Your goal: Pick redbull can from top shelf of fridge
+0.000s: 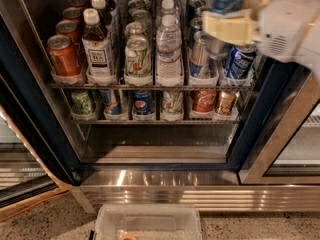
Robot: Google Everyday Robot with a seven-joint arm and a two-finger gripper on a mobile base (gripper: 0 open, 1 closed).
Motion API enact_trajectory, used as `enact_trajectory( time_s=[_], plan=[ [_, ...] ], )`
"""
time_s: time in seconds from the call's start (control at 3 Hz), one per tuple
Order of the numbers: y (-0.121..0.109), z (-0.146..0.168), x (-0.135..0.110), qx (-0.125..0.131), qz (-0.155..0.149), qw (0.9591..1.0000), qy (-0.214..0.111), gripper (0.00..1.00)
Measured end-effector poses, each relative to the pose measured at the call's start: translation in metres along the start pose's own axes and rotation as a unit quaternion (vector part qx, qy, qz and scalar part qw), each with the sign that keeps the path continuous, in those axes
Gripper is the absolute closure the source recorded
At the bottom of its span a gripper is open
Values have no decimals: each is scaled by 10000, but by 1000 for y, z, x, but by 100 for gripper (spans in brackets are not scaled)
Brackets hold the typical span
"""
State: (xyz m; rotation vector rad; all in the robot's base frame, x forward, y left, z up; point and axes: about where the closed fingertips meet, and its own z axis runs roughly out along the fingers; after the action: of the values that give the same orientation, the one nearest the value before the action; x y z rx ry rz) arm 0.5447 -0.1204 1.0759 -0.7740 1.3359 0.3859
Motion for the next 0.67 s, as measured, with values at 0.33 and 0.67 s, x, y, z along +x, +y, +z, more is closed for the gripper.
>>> enact_trajectory(
  time_s=[0.33,0.67],
  plan=[
    [5,-42,-9,-352,26,9985,411,100],
    [28,-47,-11,-797,113,9958,428,100]
  ],
)
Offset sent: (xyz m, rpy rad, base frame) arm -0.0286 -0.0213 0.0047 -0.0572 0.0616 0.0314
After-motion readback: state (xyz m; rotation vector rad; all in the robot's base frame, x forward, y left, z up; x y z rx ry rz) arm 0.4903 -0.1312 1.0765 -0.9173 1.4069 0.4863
